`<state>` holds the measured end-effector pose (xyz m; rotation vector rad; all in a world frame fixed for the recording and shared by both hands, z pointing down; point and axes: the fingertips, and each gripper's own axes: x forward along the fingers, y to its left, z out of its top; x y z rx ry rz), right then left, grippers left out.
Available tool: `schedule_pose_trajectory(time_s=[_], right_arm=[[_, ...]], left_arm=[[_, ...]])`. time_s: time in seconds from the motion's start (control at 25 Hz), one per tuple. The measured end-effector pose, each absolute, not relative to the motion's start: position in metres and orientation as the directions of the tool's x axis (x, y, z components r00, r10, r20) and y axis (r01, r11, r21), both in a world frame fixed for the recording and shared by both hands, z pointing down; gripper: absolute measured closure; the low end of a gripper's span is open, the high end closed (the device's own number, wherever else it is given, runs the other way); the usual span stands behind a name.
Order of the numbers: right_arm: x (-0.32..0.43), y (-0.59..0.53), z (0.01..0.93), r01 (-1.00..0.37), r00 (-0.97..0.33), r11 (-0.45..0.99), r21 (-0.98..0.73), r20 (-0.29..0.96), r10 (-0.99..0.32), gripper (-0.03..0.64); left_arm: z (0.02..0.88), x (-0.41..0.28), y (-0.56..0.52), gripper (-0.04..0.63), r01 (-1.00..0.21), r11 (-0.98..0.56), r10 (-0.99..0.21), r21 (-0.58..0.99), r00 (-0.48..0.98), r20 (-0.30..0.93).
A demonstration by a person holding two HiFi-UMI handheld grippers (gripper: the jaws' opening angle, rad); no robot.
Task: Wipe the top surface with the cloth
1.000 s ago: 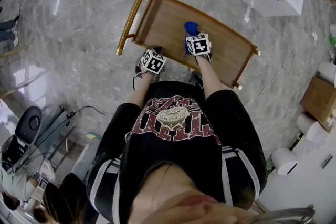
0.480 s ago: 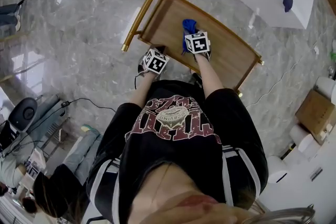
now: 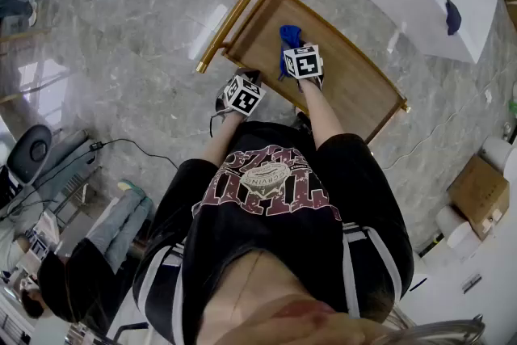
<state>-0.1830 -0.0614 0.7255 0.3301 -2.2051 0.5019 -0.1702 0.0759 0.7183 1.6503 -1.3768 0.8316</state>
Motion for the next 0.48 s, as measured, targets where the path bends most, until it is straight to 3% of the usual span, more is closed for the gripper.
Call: schedule_pose_trajectory(time_s=[0.48], right_arm=[[-0.231, -0.046, 0.726, -0.325, -0.634, 0.911, -0.253, 0.773, -0.012, 0.558]], left_arm=[[0.718, -0.182, 0.087, 0.549, -0.984, -0.049, -0.452, 0.172, 0.175, 0.875]])
